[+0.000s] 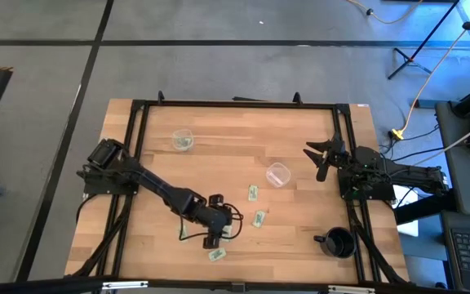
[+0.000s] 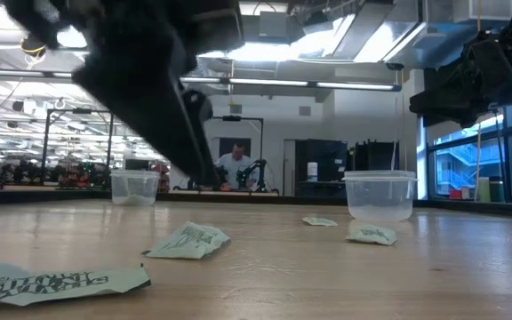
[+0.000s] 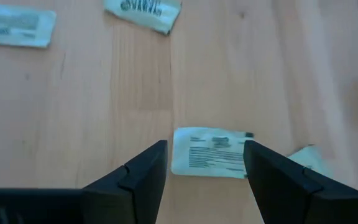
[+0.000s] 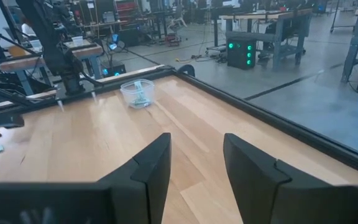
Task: Pick and place Stevia / Truvia into bins
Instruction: Put the green stevia packet into the left white container
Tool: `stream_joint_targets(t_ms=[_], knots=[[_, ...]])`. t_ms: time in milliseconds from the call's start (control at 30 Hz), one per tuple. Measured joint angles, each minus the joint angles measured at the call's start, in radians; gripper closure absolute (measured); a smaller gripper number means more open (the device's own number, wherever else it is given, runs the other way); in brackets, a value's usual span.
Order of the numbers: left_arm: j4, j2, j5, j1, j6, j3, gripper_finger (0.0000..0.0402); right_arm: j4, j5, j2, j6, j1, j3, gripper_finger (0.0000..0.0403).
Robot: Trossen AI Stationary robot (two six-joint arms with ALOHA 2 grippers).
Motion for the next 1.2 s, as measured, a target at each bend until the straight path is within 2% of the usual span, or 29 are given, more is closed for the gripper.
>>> stream_joint_targets(t_ms=[200, 433, 1200], knots=[[0.005, 0.073, -0.038, 0.005, 0.001, 0.0, 0.0196, -0.001, 0.0, 0.0, 0.003, 0.0, 0.0, 0.0251], [0.011, 0.094, -0.022, 0.014, -0.006, 0.0, 0.0214, 0.0, 0.0, 0.0, 0.006, 0.0, 0.0, 0.0251], [0.0, 0.096, -0.008, 0.015, -0.01, 0.001, 0.0341, -0.001, 0.0, 0.0, 0.003, 0.0, 0.0, 0.0251]])
